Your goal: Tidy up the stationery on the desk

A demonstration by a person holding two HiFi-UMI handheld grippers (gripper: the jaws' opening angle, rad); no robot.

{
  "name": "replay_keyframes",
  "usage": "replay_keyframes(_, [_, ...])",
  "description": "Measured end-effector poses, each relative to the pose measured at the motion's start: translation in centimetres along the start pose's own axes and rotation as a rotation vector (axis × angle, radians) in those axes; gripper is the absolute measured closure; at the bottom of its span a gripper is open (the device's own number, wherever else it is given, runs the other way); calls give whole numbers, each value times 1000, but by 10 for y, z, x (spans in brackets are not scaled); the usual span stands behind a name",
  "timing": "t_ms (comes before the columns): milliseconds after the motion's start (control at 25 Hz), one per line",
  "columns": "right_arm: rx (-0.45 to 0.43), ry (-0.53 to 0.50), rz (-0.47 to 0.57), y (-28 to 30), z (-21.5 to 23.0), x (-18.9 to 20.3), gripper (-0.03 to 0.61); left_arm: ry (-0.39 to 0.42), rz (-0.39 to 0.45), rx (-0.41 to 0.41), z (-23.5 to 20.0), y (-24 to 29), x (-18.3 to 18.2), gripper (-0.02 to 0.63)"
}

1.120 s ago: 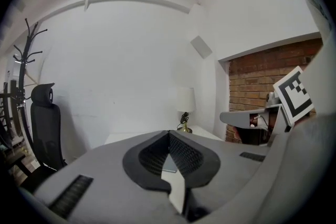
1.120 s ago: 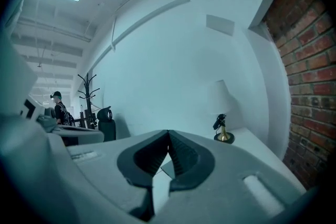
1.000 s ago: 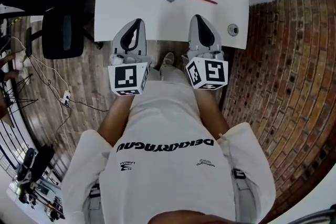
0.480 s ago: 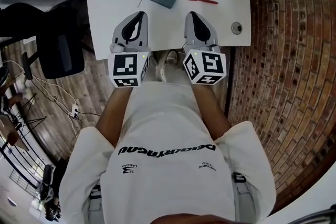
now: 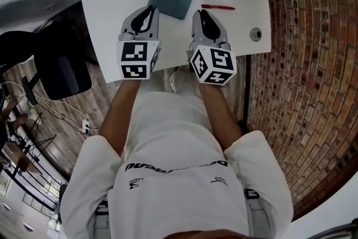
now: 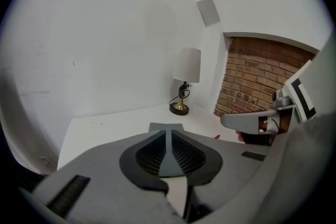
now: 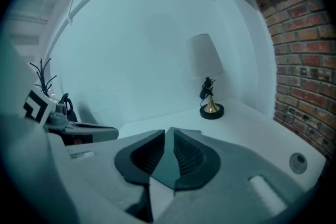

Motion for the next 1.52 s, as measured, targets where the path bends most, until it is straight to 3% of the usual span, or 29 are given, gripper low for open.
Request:
replay_keyframes(520, [93, 87, -116, 80, 35, 29, 472, -24, -133, 53, -38, 94, 9, 497])
replay_keyframes(920, [146, 140, -208, 123, 50, 51, 457, -25, -246, 79, -54, 151, 28, 497])
replay_keyframes(1520, [180, 238, -303, 149, 66, 74, 443, -36, -347, 120, -64, 186, 51, 482])
Point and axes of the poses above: the fingertips, and each gripper's own axes: y forward along the fingers, z to its right, x out of its underside, the point moved 8 cm from there along -y, backward along the fingers, and after that the axes turned 4 degrees about -x, right-handed, at the moved point
